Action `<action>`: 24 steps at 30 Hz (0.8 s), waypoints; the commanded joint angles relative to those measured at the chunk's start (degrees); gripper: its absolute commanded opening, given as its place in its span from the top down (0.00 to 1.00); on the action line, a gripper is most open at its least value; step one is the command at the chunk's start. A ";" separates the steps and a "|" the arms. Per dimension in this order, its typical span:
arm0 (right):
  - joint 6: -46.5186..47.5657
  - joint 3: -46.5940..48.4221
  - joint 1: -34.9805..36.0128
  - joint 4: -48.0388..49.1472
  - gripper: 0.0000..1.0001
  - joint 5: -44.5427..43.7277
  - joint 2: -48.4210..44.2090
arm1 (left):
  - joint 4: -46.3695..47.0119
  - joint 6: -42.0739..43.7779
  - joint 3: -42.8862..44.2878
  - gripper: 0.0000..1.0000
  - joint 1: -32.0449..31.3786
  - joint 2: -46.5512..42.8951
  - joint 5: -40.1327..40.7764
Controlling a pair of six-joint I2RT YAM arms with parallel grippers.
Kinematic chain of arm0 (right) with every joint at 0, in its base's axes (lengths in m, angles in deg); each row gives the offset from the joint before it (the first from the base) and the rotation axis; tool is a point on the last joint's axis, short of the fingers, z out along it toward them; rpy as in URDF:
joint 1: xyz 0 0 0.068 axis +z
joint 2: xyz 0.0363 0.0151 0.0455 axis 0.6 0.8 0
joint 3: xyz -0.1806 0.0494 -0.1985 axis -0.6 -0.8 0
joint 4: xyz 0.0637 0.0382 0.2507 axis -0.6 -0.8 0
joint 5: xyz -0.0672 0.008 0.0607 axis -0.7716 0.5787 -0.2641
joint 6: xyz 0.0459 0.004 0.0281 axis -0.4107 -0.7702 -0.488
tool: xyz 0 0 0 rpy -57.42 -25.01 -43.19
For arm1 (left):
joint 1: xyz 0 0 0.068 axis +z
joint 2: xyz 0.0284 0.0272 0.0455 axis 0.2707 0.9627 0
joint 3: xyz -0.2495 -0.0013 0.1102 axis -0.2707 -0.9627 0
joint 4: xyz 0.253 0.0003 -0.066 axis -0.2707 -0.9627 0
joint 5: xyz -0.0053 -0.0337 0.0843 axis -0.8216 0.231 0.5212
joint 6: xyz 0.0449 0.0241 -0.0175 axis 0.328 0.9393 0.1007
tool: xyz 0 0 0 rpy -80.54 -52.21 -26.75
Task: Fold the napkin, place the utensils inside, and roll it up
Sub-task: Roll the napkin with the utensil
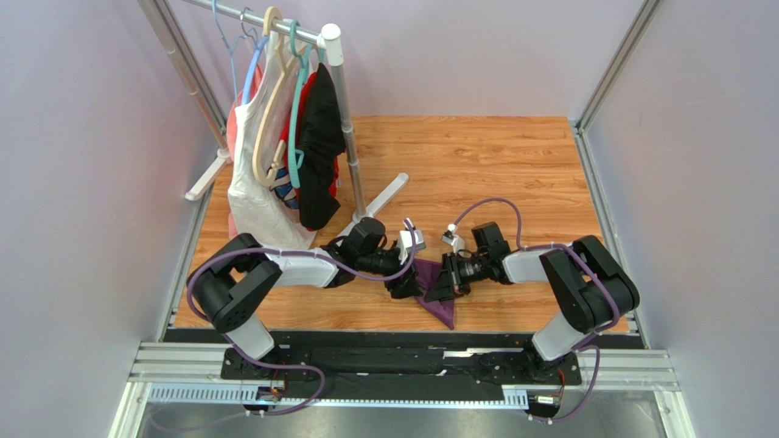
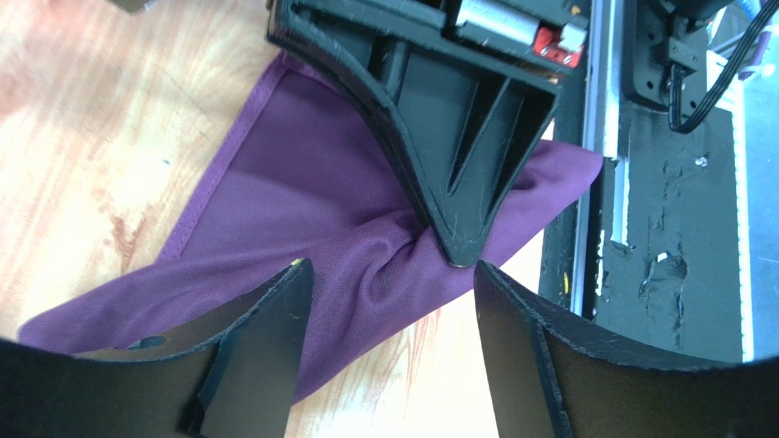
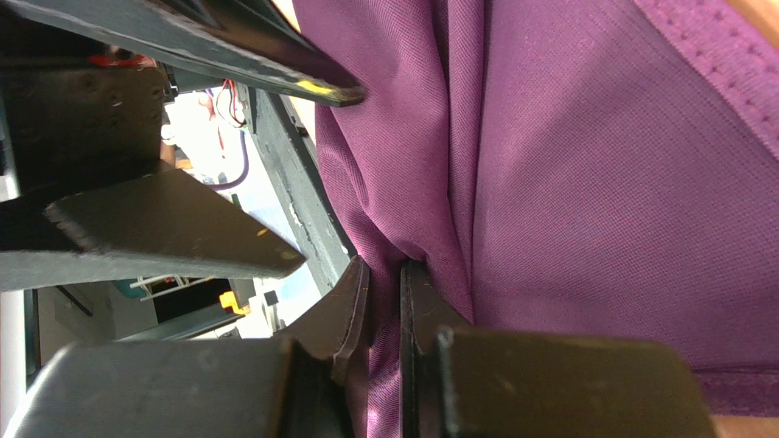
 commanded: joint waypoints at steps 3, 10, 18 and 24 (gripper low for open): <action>-0.48 -2.26 -0.20 -1.07 1.00 -4.36 0.12 | 0.37 -0.02 2.74 0.36 -0.22 3.73 -2.73; -0.74 -2.26 -0.20 -1.24 1.00 -4.89 -0.67 | -0.95 0.42 3.27 0.48 -0.31 5.32 -1.06; -0.48 -2.17 -0.20 -3.26 0.98 -6.38 -3.65 | -7.36 0.77 6.96 0.63 -1.28 9.71 2.71; 0.48 -0.77 -0.20 -12.30 0.57 -10.94 -14.78 | -9.04 -0.45 8.02 0.69 -1.36 12.35 2.98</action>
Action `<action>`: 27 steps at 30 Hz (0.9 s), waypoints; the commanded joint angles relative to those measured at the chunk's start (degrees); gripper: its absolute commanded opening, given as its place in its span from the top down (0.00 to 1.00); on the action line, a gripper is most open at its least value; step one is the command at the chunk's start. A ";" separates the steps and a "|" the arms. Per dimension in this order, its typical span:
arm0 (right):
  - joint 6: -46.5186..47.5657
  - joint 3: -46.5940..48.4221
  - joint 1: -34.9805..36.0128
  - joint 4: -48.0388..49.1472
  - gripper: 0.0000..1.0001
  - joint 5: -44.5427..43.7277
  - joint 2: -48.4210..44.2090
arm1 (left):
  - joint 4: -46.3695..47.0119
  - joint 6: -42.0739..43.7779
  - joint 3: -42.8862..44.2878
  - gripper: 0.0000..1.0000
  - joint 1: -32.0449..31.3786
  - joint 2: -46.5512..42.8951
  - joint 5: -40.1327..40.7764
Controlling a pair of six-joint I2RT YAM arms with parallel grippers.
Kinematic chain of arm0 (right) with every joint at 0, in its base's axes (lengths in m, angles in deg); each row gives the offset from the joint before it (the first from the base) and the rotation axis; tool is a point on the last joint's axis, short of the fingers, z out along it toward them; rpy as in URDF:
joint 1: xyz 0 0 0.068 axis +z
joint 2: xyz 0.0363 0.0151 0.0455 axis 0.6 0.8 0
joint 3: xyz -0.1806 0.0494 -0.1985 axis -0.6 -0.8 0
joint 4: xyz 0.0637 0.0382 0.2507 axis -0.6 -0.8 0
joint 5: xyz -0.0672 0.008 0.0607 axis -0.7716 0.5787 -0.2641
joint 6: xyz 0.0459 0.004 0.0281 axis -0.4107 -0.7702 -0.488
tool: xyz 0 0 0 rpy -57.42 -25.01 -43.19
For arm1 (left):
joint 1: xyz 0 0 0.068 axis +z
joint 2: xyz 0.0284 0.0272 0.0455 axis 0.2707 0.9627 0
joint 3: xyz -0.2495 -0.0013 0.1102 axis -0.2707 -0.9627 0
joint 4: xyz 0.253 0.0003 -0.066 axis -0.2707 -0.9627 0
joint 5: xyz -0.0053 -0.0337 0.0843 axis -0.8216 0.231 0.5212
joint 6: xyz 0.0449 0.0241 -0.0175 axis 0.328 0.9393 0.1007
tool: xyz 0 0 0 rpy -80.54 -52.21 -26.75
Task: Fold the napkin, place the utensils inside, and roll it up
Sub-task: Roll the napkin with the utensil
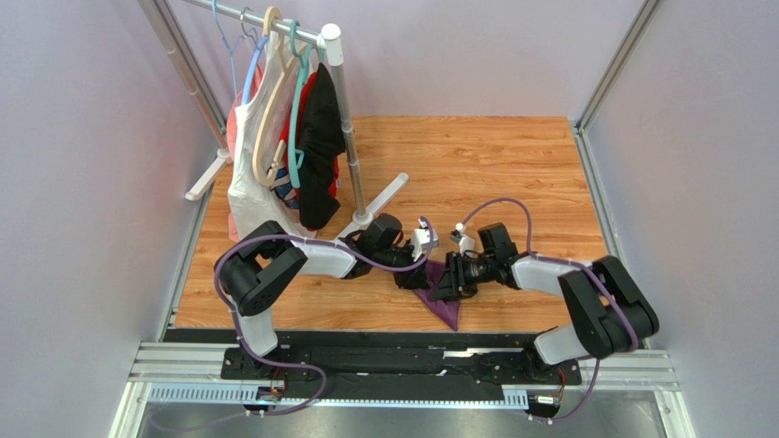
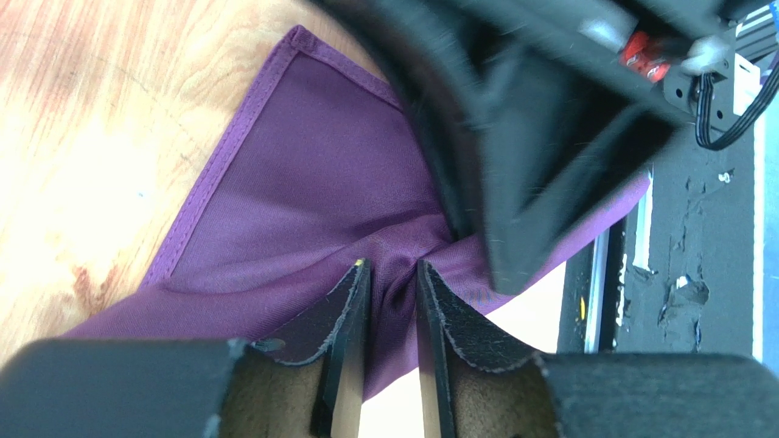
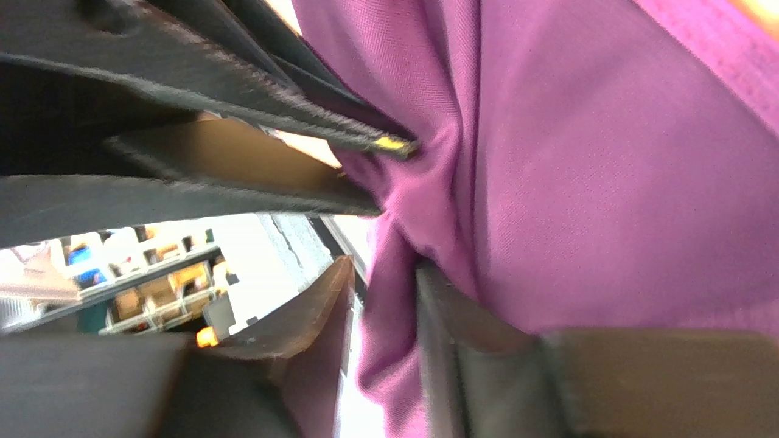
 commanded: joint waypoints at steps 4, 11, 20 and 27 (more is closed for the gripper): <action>1.85 3.68 -0.15 -19.05 0.44 -11.77 -17.96 | -5.69 -0.50 0.74 0.71 -0.75 4.38 4.19; 4.40 6.77 5.98 -27.35 0.36 -29.34 -36.59 | -7.98 -0.86 3.03 0.73 -0.75 7.63 3.40; 3.87 0.44 32.70 -19.97 0.37 -60.42 -41.20 | -12.02 -0.24 5.31 0.73 -0.67 10.00 2.26; 7.55 -0.10 42.03 -14.09 0.35 -71.98 -34.80 | -14.57 0.02 6.11 0.73 0.04 11.06 -0.21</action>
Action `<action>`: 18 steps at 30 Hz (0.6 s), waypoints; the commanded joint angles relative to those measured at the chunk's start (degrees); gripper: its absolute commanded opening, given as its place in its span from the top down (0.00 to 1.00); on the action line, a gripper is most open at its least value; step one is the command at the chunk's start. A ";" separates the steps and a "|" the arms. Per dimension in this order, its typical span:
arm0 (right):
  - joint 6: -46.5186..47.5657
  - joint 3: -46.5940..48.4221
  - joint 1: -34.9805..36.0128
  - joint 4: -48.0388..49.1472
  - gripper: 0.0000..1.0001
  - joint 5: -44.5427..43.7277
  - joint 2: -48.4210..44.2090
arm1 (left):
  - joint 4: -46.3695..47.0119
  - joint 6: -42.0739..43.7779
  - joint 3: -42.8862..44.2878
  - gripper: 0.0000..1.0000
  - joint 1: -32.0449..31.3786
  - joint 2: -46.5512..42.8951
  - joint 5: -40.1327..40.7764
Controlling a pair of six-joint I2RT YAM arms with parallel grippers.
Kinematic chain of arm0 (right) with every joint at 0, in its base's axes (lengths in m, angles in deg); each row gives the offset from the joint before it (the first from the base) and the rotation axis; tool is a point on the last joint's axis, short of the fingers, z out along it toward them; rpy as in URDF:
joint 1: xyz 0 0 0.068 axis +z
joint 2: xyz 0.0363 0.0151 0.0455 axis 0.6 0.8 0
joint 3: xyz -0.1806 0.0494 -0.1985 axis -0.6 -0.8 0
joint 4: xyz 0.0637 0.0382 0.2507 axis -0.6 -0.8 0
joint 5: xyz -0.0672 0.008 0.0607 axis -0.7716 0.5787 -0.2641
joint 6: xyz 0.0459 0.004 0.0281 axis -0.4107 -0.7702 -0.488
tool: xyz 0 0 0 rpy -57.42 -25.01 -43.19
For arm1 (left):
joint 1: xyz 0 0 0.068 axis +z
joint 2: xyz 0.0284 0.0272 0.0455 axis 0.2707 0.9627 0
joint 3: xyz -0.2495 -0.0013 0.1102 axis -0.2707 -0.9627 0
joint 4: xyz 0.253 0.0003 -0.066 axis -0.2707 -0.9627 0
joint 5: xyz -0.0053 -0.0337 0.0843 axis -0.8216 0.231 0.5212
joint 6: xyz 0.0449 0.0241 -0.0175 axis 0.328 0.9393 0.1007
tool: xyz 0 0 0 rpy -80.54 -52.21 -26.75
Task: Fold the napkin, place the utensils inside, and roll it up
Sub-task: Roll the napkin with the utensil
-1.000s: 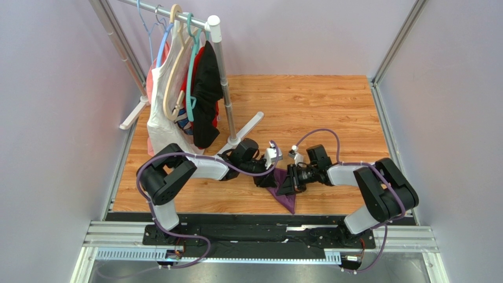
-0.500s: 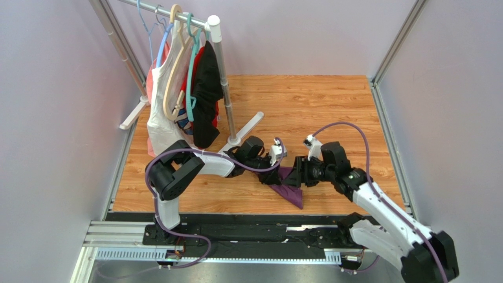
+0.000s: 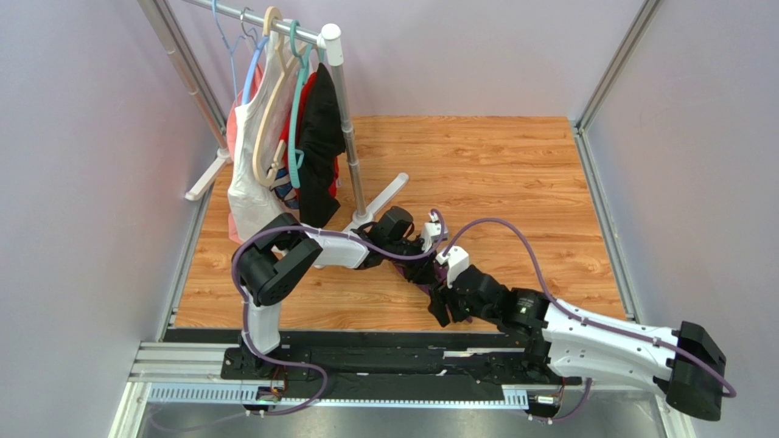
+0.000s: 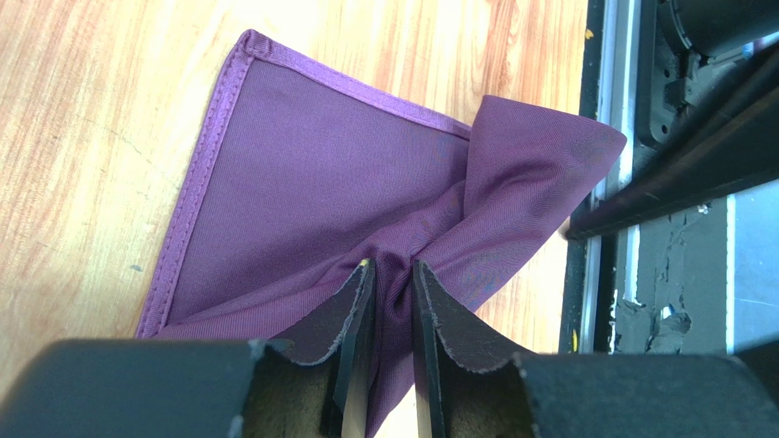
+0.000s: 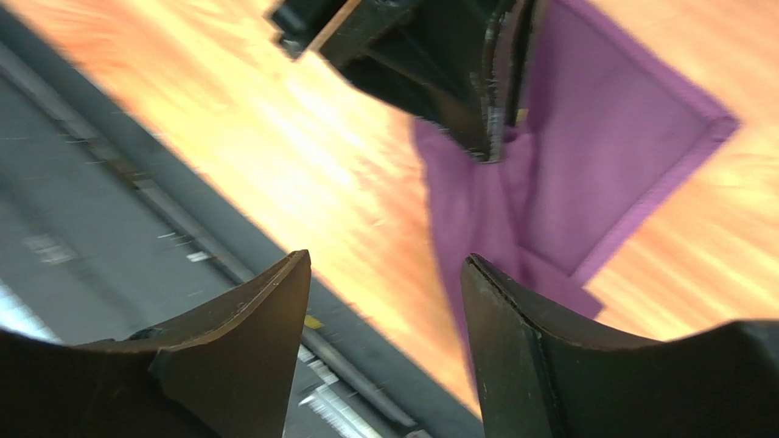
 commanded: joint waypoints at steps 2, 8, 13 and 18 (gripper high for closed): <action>5.29 1.35 5.62 7.71 0.34 -14.91 7.47 | -11.69 2.19 -1.90 0.73 0.47 4.22 2.33; 8.11 6.44 9.06 8.95 0.34 -18.97 19.95 | -12.92 2.45 -1.81 0.73 1.35 4.13 1.27; 9.34 8.29 12.92 8.69 0.35 -27.59 22.08 | -13.45 2.63 -1.46 0.74 1.36 4.31 1.53; 8.82 8.30 12.84 8.60 0.35 -28.81 22.78 | -13.54 2.98 -1.28 0.74 1.44 4.39 1.53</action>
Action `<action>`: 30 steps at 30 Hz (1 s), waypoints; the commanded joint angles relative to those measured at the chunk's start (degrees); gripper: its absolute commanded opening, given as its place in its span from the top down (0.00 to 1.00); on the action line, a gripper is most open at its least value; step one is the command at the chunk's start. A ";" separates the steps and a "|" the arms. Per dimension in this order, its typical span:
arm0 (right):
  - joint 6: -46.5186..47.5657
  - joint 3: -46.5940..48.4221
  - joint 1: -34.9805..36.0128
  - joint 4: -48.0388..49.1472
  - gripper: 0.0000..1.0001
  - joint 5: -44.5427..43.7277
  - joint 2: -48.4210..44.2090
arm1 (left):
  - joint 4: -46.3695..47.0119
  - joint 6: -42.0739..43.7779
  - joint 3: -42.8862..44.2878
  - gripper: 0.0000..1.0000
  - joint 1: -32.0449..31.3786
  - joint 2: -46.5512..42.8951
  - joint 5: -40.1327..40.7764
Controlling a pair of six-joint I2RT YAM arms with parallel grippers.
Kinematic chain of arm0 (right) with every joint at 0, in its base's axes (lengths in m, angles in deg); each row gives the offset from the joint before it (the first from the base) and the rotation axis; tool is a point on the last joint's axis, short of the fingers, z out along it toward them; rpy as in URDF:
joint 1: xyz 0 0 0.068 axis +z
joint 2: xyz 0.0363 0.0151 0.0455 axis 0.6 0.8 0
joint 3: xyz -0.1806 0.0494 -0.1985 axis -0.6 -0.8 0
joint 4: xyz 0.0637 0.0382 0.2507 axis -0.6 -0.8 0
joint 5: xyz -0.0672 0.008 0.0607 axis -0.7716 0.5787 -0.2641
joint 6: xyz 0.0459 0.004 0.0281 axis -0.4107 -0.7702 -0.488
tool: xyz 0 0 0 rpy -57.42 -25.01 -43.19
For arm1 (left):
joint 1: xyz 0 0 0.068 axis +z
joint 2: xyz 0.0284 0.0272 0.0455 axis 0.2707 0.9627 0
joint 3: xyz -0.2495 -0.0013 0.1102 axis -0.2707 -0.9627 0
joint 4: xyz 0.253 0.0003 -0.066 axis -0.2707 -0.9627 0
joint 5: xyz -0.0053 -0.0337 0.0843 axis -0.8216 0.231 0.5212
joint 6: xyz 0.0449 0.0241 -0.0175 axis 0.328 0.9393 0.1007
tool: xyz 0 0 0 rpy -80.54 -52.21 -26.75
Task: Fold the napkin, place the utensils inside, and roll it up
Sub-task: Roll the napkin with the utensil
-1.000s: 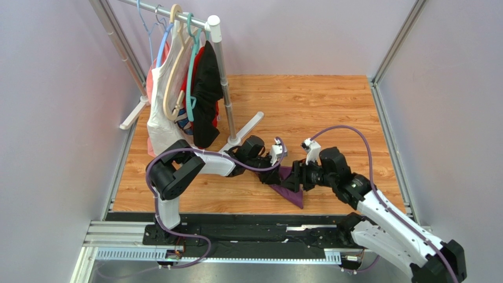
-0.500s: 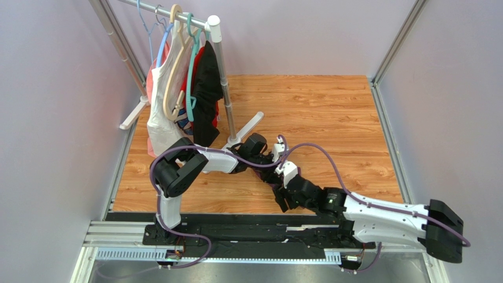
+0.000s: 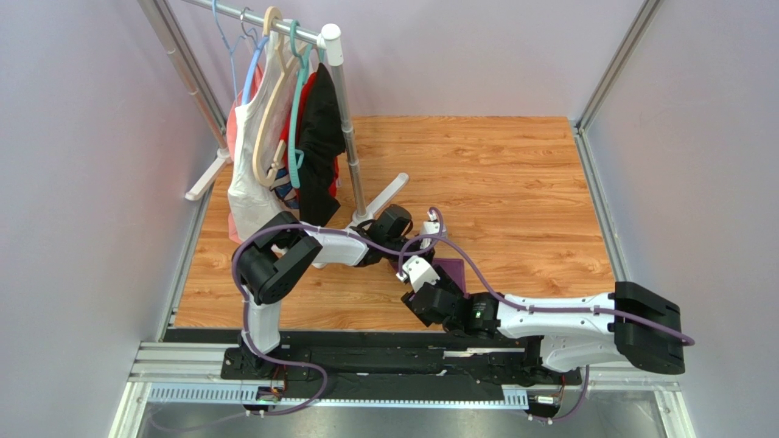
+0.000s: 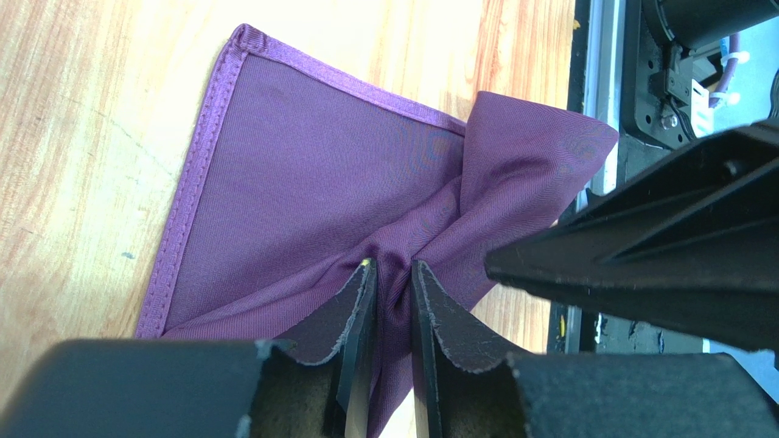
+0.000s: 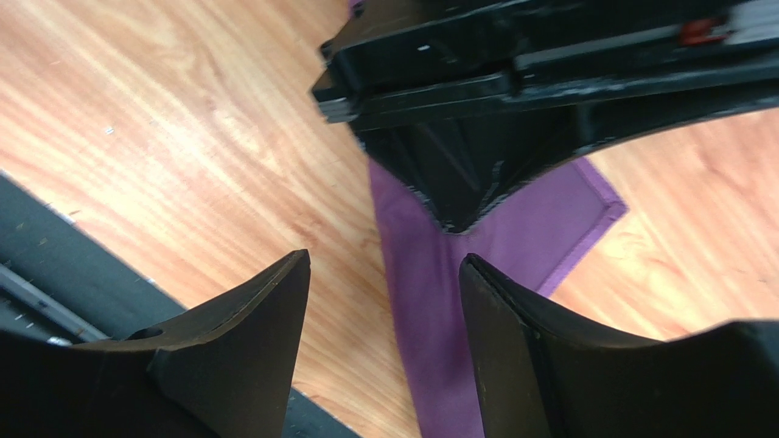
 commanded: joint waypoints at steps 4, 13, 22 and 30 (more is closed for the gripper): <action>-1.99 2.05 -0.93 1.73 0.35 -4.73 3.60 | -10.76 2.74 -2.17 0.75 0.50 3.74 4.20; -6.74 0.11 -4.00 1.56 0.35 -1.75 5.37 | -12.17 3.00 -2.52 0.75 0.59 2.86 3.67; -11.56 3.19 -7.26 -3.19 0.54 4.06 11.34 | -11.64 2.39 -2.96 0.75 0.68 2.07 3.84; -19.31 -2.78 -7.00 0.67 0.92 10.38 8.89 | -6.27 -4.73 -7.62 0.42 2.70 -4.51 7.52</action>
